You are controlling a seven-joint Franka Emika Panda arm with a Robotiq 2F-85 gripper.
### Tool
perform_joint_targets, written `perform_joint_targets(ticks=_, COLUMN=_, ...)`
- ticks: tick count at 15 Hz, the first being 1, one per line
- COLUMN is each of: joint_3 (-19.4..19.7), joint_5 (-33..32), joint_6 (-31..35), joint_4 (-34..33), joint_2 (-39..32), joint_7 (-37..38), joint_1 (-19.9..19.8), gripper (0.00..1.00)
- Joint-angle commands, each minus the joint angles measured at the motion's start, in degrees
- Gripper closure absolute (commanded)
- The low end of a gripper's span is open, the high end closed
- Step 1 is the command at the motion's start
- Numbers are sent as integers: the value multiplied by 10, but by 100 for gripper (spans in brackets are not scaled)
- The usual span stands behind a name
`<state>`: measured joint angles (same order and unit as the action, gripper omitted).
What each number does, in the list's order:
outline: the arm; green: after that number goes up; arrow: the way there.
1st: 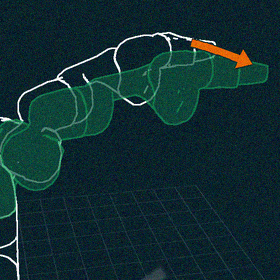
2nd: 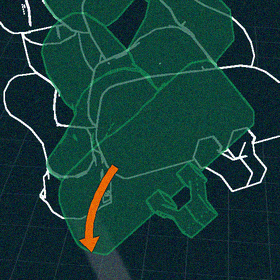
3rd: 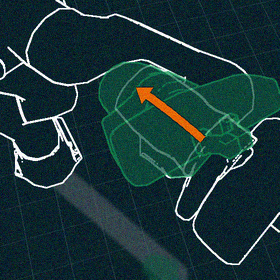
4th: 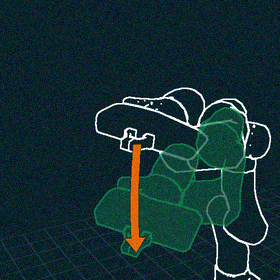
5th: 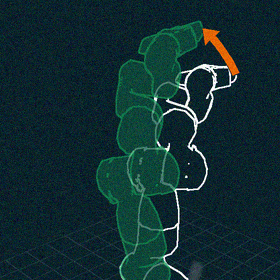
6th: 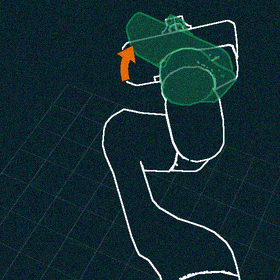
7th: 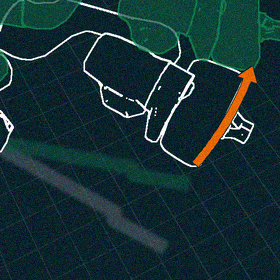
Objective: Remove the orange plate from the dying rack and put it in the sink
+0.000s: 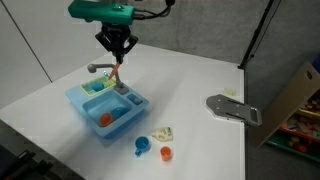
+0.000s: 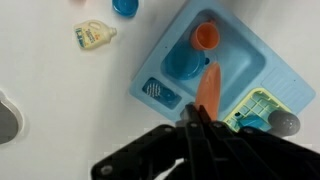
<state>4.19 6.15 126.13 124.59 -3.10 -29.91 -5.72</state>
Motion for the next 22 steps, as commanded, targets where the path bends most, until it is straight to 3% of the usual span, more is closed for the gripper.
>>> perform_joint_targets(ticks=1, joint_3=0, joint_5=-3, joint_6=2, joint_4=0, joint_2=0, joint_7=2, joint_1=0, gripper=97)
perform_joint_targets(ticks=13, joint_3=23, joint_5=-52, joint_6=49, joint_4=21, joint_2=-23, joint_7=51, joint_1=-18, gripper=97)
perform_joint_targets(ticks=22, joint_3=3, joint_5=-12, joint_6=59, joint_4=44, joint_2=-60, joint_7=9, joint_1=-21, gripper=97)
